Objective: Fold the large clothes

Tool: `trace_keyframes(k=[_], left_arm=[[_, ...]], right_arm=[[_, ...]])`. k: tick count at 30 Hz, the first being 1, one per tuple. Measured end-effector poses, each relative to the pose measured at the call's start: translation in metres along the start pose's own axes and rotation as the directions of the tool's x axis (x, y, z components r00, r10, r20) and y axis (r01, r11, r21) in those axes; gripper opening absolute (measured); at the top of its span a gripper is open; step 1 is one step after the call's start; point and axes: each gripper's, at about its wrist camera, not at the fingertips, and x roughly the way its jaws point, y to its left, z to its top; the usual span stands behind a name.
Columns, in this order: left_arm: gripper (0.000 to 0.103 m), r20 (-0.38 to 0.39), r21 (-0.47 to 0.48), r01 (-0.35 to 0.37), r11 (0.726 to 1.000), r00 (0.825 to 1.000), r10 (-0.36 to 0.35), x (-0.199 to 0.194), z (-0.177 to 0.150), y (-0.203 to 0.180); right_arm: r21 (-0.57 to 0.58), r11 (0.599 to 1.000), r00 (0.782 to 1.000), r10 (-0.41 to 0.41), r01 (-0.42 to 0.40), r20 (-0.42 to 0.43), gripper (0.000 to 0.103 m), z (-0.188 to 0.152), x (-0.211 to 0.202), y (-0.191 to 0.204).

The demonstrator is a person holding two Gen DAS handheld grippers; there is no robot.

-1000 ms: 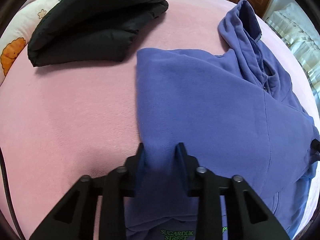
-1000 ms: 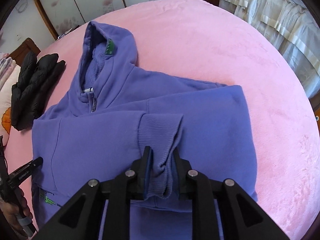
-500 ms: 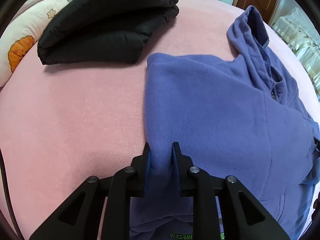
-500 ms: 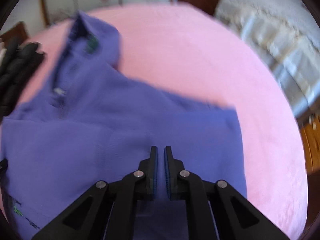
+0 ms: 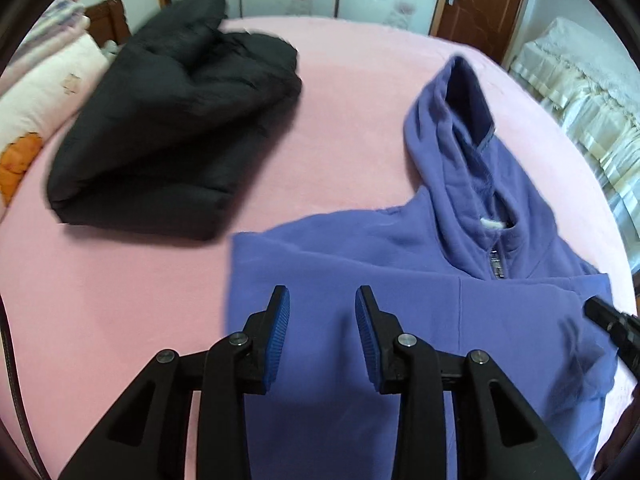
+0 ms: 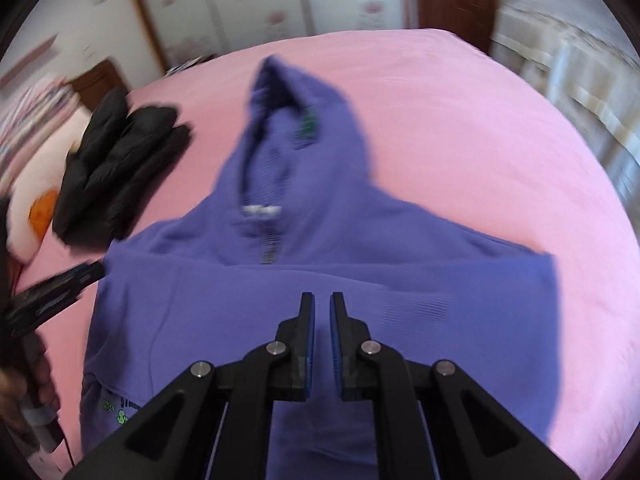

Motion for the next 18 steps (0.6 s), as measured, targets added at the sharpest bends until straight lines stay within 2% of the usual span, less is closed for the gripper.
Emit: trace_keyframes(k=[2,3,5,6,8,10,12,18], left_arm=[[0.032,-0.045,0.002,-0.054,0.999,0.997,0.054,0.026,0.002,0.001],[0.032,-0.062,-0.002,-0.071,0.997,0.996,0.071,0.035,0.002,0.004],[0.03,-0.086,-0.014,-0.059,0.998,0.995,0.058,0.048,0.003,0.012],[0.029,-0.087,0.001,-0.064,0.998,0.994,0.064,0.051,0.003,0.012],[0.028,-0.081,0.065,-0.093,0.994,0.992,0.098,0.053,0.002,0.006],[0.027,-0.078,0.094,-0.105,0.99,0.991,0.113,0.056,0.002,0.004],[0.027,-0.08,0.097,-0.108,0.989,0.99,0.116,0.057,0.002,0.005],[0.027,-0.057,0.108,-0.14,0.984,0.988,0.147,0.051,0.0,-0.005]], right_arm=[[-0.028,0.999,0.999,-0.027,0.027,-0.031,0.007,-0.001,0.019,0.009],[-0.044,0.996,0.996,-0.082,0.08,-0.041,0.007,-0.003,0.029,0.007],[-0.062,0.979,0.979,-0.199,0.196,-0.046,0.001,-0.008,0.042,-0.005],[-0.056,0.977,0.977,-0.208,0.205,-0.048,0.0,-0.012,0.045,-0.019],[-0.055,0.987,0.987,-0.155,0.152,-0.039,0.0,-0.018,0.044,-0.033],[-0.121,0.977,0.984,-0.179,0.175,-0.025,0.0,-0.021,0.042,-0.028],[-0.134,0.972,0.98,-0.198,0.194,-0.018,0.0,-0.021,0.039,-0.023],[-0.032,0.993,0.992,-0.118,0.116,-0.041,0.0,-0.016,0.024,-0.036]])
